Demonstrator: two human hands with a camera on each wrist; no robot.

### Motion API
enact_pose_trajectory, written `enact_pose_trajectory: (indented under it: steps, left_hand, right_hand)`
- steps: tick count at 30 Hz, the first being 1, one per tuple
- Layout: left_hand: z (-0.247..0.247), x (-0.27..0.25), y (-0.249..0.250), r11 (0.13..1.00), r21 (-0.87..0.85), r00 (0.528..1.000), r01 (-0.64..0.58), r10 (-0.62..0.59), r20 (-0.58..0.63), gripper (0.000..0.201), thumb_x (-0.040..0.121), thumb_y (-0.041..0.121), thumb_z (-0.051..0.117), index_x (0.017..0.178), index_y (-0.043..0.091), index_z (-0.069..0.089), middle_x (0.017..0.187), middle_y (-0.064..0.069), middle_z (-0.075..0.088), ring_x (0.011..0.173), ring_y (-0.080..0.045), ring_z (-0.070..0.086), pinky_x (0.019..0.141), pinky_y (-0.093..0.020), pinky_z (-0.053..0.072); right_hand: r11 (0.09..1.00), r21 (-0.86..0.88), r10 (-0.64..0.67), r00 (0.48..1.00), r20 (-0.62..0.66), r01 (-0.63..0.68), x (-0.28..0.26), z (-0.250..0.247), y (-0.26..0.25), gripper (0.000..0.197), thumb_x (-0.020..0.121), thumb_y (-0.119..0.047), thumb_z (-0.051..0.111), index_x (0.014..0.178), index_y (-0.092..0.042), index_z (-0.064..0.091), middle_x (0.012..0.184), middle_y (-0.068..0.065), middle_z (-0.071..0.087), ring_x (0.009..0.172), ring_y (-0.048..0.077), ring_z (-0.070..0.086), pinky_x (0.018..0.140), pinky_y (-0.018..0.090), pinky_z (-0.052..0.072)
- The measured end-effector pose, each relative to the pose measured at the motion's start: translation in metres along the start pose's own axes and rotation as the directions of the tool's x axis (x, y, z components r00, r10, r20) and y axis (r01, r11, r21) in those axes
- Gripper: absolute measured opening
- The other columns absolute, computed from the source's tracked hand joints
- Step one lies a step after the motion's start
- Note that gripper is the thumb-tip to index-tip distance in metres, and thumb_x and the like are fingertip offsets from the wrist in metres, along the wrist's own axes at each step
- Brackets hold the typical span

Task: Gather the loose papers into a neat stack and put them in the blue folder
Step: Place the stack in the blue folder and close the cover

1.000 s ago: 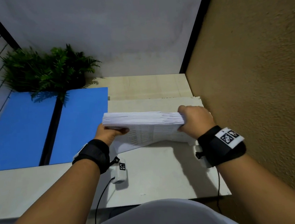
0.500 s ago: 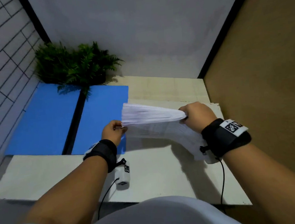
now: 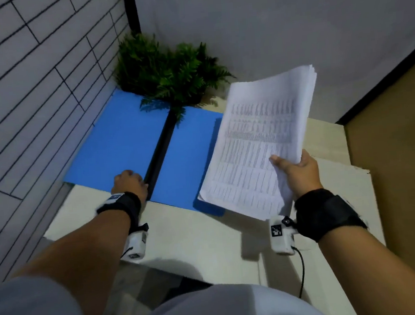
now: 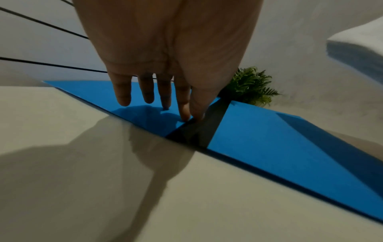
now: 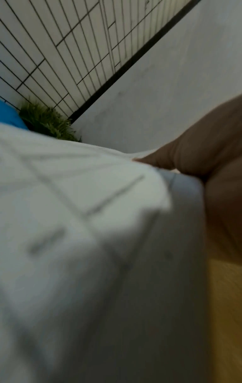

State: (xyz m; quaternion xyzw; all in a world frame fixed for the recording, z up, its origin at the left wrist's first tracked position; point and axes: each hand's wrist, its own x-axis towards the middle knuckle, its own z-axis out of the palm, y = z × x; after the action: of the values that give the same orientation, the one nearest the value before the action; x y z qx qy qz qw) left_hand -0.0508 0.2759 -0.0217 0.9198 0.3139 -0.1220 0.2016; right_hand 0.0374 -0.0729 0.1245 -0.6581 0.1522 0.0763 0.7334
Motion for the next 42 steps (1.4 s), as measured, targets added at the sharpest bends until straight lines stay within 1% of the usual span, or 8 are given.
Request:
enact_pose_trajectory:
  steps: [4,7,15,20,24,31,36,42]
  left_hand:
    - [0.008,-0.018,-0.005,0.984,0.027,0.983,-0.176,0.174,0.062,0.011,0.086,0.026,0.063,0.082,0.017,0.068,0.149,0.000,0.042,0.137,-0.030,0.032,0.104,-0.040,0.036]
    - [0.015,-0.044,-0.009,0.968,0.017,0.953,-0.252,0.244,0.181,0.025,0.078,0.027,0.067,0.060,0.024,0.050,0.148,0.009,0.041,0.139,-0.024,0.029,0.113,-0.050,0.022]
    - [0.024,-0.074,-0.034,0.942,0.014,0.925,-0.334,0.325,0.198,0.024,0.081,0.049,0.053,0.073,0.030,0.065,0.145,0.013,0.044,0.137,-0.018,0.033,0.104,-0.046,0.022]
    - [0.000,-0.045,-0.064,0.998,0.012,0.998,-0.064,0.064,0.001,0.025,0.090,0.041,0.058,0.107,0.026,0.066,0.143,0.000,0.046,0.134,-0.030,0.036,0.099,-0.047,0.034]
    - [-0.020,-0.026,-0.096,0.966,-0.067,0.965,0.250,-0.254,-0.062,0.058,0.089,0.040,0.058,0.140,0.019,0.043,0.149,-0.014,0.037,0.136,-0.041,0.032,0.106,-0.054,0.036]
    - [-0.068,-0.015,-0.096,0.903,-0.311,0.934,0.297,-0.343,-0.102,0.051,0.085,0.039,0.062,0.125,0.008,0.058,0.119,-0.020,0.065,0.113,-0.042,0.057,0.096,-0.047,0.048]
    - [-0.123,-0.046,-0.047,0.877,-0.479,0.987,0.031,-0.101,-0.122,0.013,0.090,0.015,0.064,0.099,0.006,0.060,0.092,-0.011,0.061,0.084,-0.025,0.057,0.069,-0.029,0.043]
    - [-0.145,-0.117,0.021,0.694,-0.693,0.932,-0.194,0.351,0.090,0.021,0.096,0.027,0.056,0.115,0.029,0.064,0.094,0.012,0.071,0.081,0.000,0.067,0.069,-0.008,0.048]
  right_hand:
    - [0.998,-0.034,0.049,0.998,0.045,-0.047,0.008,0.015,0.020,0.029,0.085,0.006,0.065,0.111,-0.005,0.061,0.109,0.010,0.069,0.095,0.023,0.070,0.091,0.040,0.055]
    - [0.994,-0.062,0.093,0.985,0.144,-0.085,0.011,0.023,0.033,0.034,0.089,0.002,0.062,0.122,-0.004,0.057,0.115,0.009,0.068,0.099,0.020,0.069,0.083,0.034,0.058]
    - [0.938,-0.223,0.326,0.896,0.302,-0.266,0.017,0.043,0.096,0.040,0.089,-0.007,0.065,0.128,-0.012,0.056,0.125,0.006,0.066,0.104,0.018,0.069,0.079,0.028,0.058]
    - [0.884,-0.268,0.436,0.883,0.175,-0.383,0.019,0.050,0.127,0.043,0.089,-0.004,0.065,0.130,-0.006,0.054,0.124,0.006,0.062,0.102,0.026,0.063,0.081,0.039,0.054]
    - [0.883,-0.242,0.434,0.897,0.090,-0.403,0.024,0.058,0.138,0.048,0.088,-0.012,0.068,0.130,-0.007,0.046,0.130,0.009,0.058,0.112,0.027,0.060,0.088,0.040,0.050]
    - [0.801,-0.526,0.323,0.946,-0.024,-0.286,0.028,0.064,0.141,0.061,0.097,-0.035,0.053,0.139,-0.001,0.025,0.137,0.018,0.046,0.118,0.033,0.052,0.105,0.044,0.042]
    - [0.818,-0.475,0.372,0.928,0.009,-0.324,0.018,0.064,0.141,0.057,0.092,-0.031,0.062,0.133,-0.010,0.029,0.131,0.012,0.050,0.100,0.023,0.051,0.079,0.031,0.047]
    - [0.768,-0.590,0.344,0.937,0.055,-0.248,0.016,0.051,0.126,0.065,0.095,-0.040,0.055,0.144,-0.004,0.035,0.137,0.007,0.049,0.124,0.025,0.049,0.096,0.028,0.035]
